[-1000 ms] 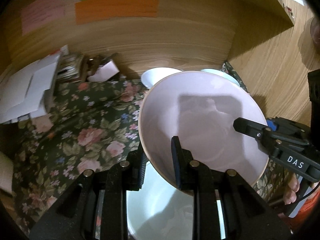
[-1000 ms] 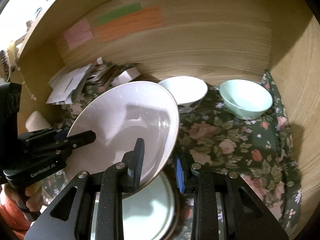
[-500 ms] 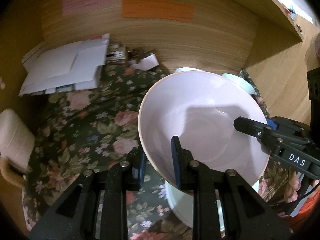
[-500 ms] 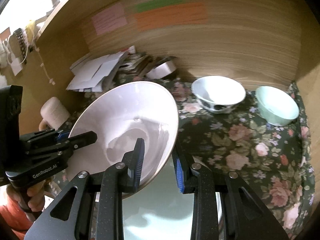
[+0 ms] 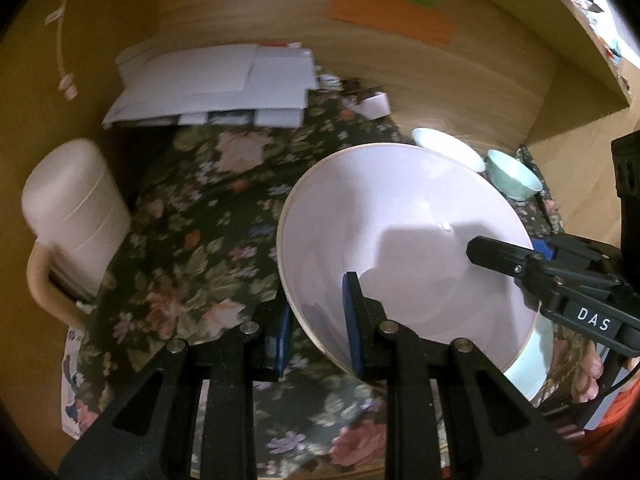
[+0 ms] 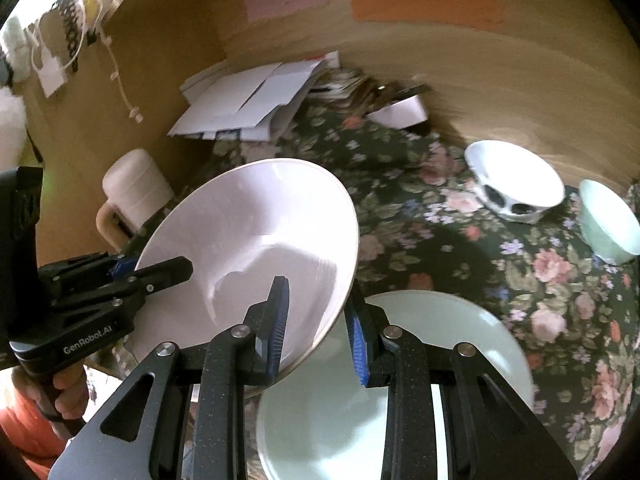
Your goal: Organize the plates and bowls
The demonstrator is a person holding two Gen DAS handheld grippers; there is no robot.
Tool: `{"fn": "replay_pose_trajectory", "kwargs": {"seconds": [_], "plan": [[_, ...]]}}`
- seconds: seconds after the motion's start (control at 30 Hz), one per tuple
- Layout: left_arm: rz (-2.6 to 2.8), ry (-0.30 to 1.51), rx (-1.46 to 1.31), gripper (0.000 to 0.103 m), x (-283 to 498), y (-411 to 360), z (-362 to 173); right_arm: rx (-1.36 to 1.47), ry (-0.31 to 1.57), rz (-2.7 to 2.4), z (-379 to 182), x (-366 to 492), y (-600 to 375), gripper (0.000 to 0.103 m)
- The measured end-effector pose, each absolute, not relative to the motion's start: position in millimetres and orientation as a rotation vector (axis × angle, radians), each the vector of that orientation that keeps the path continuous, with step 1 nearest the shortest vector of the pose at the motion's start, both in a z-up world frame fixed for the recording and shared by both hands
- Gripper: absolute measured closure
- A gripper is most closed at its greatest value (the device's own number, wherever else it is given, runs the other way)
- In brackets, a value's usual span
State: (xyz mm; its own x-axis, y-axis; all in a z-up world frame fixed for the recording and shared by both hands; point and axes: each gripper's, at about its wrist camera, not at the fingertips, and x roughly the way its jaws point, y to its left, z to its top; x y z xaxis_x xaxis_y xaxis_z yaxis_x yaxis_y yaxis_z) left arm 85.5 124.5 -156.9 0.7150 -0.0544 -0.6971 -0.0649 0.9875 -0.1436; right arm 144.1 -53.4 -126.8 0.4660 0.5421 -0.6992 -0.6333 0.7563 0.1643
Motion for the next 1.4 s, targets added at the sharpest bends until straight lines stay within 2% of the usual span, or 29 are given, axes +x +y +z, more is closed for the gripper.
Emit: {"fn": "replay_pose_trajectory", "kwargs": {"seconds": [0.67,1.0,1.1,1.17,1.23,1.4], "plan": [[0.093,0.858,-0.218,0.08,71,173,-204,-0.232,0.947,0.764,-171,151,1,0.078],[0.095,0.864,-0.222,0.079,75,172,-204,-0.227,0.953,0.778,-170,152,-2,0.073],[0.097,0.869,-0.228,0.071,75,172,-203,-0.216,0.92,0.777,-163,148,-5,0.062],[0.109,0.864,-0.225,0.056,75,172,-199,-0.214,0.887,0.773,-156,145,-9,0.056],[0.125,0.845,-0.217,0.051,73,172,-194,-0.207,0.86,0.769,-149,143,-14,0.053],[0.139,0.799,-0.195,0.049,68,166,-174,-0.164,0.818,0.752,-135,143,-35,0.053]]}}
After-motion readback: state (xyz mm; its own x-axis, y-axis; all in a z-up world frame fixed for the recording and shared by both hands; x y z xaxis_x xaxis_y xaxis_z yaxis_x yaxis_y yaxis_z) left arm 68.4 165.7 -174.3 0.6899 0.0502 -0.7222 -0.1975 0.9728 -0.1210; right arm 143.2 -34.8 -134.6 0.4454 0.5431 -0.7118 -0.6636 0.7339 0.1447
